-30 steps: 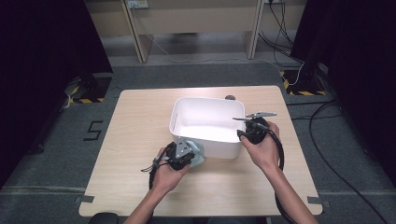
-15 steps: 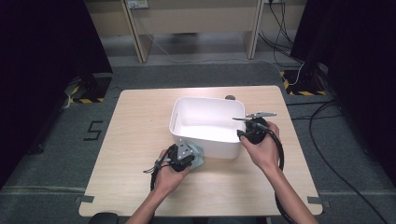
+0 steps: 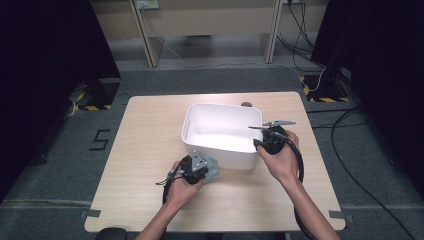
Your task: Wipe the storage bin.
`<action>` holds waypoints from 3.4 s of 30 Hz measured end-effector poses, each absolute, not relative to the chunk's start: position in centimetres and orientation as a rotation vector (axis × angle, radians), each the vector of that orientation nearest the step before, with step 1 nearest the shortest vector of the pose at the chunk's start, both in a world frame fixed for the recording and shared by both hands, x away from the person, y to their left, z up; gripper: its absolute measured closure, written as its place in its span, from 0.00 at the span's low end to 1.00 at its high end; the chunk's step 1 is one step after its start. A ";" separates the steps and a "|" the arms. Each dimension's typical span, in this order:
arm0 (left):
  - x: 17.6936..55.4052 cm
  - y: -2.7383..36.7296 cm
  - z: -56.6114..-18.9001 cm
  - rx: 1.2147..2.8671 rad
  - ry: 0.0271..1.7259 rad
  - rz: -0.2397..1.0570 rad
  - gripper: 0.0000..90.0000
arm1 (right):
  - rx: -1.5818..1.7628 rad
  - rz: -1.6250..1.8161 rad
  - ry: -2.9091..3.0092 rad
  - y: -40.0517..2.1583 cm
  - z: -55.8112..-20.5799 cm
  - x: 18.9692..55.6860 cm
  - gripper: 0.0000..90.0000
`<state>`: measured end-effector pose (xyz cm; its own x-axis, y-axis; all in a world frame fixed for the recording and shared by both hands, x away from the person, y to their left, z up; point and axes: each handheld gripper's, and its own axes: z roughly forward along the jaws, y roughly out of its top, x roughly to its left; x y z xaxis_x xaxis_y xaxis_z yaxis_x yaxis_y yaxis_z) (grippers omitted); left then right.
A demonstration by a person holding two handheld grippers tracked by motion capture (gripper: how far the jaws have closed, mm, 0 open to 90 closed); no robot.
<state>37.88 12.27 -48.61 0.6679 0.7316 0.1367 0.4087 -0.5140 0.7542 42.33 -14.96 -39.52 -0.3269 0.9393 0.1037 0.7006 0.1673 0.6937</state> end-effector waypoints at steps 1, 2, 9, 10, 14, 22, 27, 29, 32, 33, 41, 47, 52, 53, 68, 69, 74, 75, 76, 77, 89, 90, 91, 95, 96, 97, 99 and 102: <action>37.9 12.3 -48.6 2.168 0.877 0.582 0.89 | 1.562 0.946 2.100 -15.0 -39.5 42.3 0.75; 37.9 12.3 -48.6 2.168 0.877 0.582 0.89 | 1.562 0.947 2.100 -15.0 -39.5 42.3 0.75; 37.8 11.7 -48.6 2.177 0.871 0.575 0.89 | 1.563 0.946 2.100 -15.0 -39.5 42.3 0.75; 37.8 11.6 -48.6 2.175 0.869 0.575 0.89 | 1.565 0.947 2.099 -15.0 -39.5 42.3 0.75; 37.8 11.3 -48.6 2.172 0.863 0.568 0.89 | 1.566 0.947 2.099 -15.0 -39.5 42.4 0.75; 37.7 11.4 -48.5 2.167 0.863 0.563 0.89 | 1.566 0.949 2.101 -15.0 -39.5 42.4 0.75; 37.6 11.4 -48.4 2.146 0.861 0.565 0.89 | 1.563 0.950 2.101 -15.0 -39.5 42.4 0.75; 37.5 11.4 -48.2 2.145 0.858 0.565 0.89 | 1.563 0.949 2.101 -15.0 -39.5 42.4 0.75; 37.5 11.4 -47.8 2.140 0.852 0.567 0.89 | 1.563 0.950 2.101 -15.0 -39.5 42.4 0.75; 37.4 11.4 -47.7 2.133 0.853 0.570 0.89 | 1.562 0.950 2.101 -15.0 -39.5 42.4 0.75; 37.3 11.5 -46.7 2.118 0.842 0.574 0.89 | 1.565 0.952 2.100 -15.0 -39.5 42.4 0.75; 37.2 11.5 -45.9 2.104 0.833 0.581 0.89 | 1.565 0.951 2.099 -14.9 -39.5 42.4 0.75; 37.0 11.5 -45.1 2.089 0.826 0.594 0.89 | 1.559 0.950 2.101 -15.0 -39.5 42.4 0.75; 37.0 11.5 -44.9 2.094 0.819 0.594 0.89 | 1.559 0.949 2.100 -15.0 -39.5 42.4 0.75; 36.9 11.1 -44.2 2.087 0.812 0.594 0.89 | 1.558 0.946 2.101 -15.0 -39.5 42.4 0.75; 36.9 11.0 -44.2 2.090 0.809 0.595 0.89 | 1.557 0.945 2.102 -15.0 -39.5 42.4 0.75; 36.9 10.5 -44.1 2.087 0.800 0.587 0.89 | 1.558 0.946 2.101 -15.0 -39.5 42.4 0.75; 36.9 10.4 -44.0 2.088 0.799 0.585 0.89 | 1.558 0.947 2.101 -15.0 -39.5 42.4 0.75; 36.9 10.3 -44.0 2.088 0.798 0.585 0.89 | 1.559 0.948 2.101 -15.0 -39.5 42.4 0.75; 36.9 10.3 -44.0 2.088 0.797 0.584 0.89 | 1.559 0.950 2.100 -15.0 -39.5 42.4 0.75; 36.9 10.2 -44.2 2.091 0.796 0.585 0.89 | 1.559 0.949 2.100 -15.0 -39.5 42.4 0.75; 36.9 10.2 -44.3 2.095 0.796 0.581 0.89 | 1.559 0.949 2.099 -15.0 -39.5 42.4 0.75; 36.9 10.1 -44.4 2.095 0.798 0.584 0.89 | 1.559 0.949 2.099 -15.0 -39.5 42.4 0.75; 37.0 10.0 -44.7 2.105 0.797 0.578 0.89 | 1.558 0.949 2.099 -15.0 -39.5 42.4 0.75; 37.0 10.0 -44.8 2.105 0.796 0.581 0.89 | 1.556 0.949 2.099 -15.0 -39.5 42.4 0.75; 37.0 10.0 -44.9 2.109 0.793 0.582 0.89 | 1.558 0.949 2.099 -15.0 -39.5 42.4 0.75; 37.0 9.9 -45.0 2.113 0.791 0.581 0.89 | 1.558 0.950 2.099 -15.0 -39.5 42.4 0.75; 37.0 9.9 -45.1 2.107 0.794 0.582 0.89 | 1.558 0.949 2.098 -15.0 -39.5 42.4 0.75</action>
<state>36.99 9.86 -45.12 0.6980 0.7035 0.1334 0.3392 -0.4889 0.8037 42.42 -14.95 -39.54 -0.3277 0.9391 0.1039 0.6981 0.1665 0.6964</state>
